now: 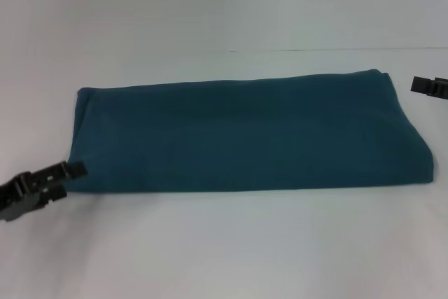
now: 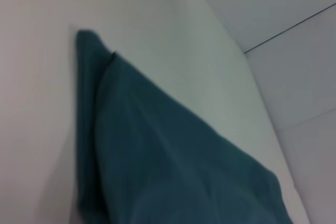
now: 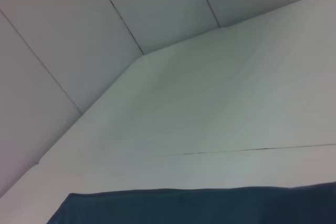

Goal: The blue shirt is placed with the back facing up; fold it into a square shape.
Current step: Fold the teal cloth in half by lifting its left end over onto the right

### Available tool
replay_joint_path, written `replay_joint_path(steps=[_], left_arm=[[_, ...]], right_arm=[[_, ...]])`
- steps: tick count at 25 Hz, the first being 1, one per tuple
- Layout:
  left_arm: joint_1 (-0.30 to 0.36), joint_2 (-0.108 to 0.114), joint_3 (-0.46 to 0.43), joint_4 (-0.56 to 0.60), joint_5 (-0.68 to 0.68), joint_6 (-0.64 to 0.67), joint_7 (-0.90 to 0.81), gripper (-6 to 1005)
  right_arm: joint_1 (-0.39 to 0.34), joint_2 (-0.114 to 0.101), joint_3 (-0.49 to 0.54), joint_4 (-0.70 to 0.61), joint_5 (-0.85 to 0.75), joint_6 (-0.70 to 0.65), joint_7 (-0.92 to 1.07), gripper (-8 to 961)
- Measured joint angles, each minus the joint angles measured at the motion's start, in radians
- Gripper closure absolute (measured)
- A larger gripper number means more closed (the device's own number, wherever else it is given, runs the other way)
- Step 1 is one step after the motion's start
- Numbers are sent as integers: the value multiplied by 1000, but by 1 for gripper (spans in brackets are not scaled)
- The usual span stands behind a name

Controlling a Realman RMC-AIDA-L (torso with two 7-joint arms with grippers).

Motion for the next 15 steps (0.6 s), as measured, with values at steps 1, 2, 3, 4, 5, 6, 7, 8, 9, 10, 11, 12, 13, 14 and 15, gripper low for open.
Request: replay_joint_path(steps=[1, 2, 3, 4, 5, 6, 7, 8, 9, 10, 11, 12, 13, 14, 15], left_arm=[[0, 0, 1, -5, 10, 0, -9, 78], [0, -1, 3, -11, 18, 0, -14, 79], [-1, -1, 3, -18, 23, -3, -17, 79], [-4, 0, 4, -30, 30, -8, -18, 79], [-8, 1, 4, -44, 36, -15, -18, 79], [-14, 3, 5, -59, 48, -29, -17, 80], [-18, 4, 5, -70, 56, -38, -17, 80], [-23, 7, 5, -82, 68, -54, -16, 80], [-30, 9, 5, -98, 83, -73, -16, 81], [-37, 12, 5, -110, 94, -91, -15, 81], [-41, 14, 5, -119, 100, -104, -14, 81], [-44, 15, 5, -124, 102, -113, -14, 82], [-45, 16, 5, -128, 103, -123, -14, 82], [-46, 17, 5, -128, 104, -131, -14, 82], [-46, 17, 5, -129, 104, -138, -15, 83]], right_arm=[[-1, 0, 1, 0, 0, 1, 0, 115], [-2, 0, 2, 0, 0, 1, 0, 115], [-3, 0, 3, 0, 0, 2, 0, 115], [-3, 0, 4, 0, 0, 4, 0, 115], [-4, 0, 4, 0, 0, 6, 0, 115], [-4, 0, 4, 0, 0, 10, 0, 115], [-4, 0, 4, 0, 0, 13, 0, 115], [-4, 0, 4, 0, 0, 14, 0, 115], [-3, 0, 4, 0, 0, 15, 0, 115], [-2, 0, 4, 0, 0, 15, 0, 115], [-2, 0, 4, 0, 0, 16, 0, 115], [-1, 0, 4, 0, 0, 16, 1, 115], [-1, -1, 4, 0, 0, 16, 4, 115], [-1, -2, 4, -2, 0, 16, 8, 115], [-2, -3, 4, -6, 0, 16, 12, 115]])
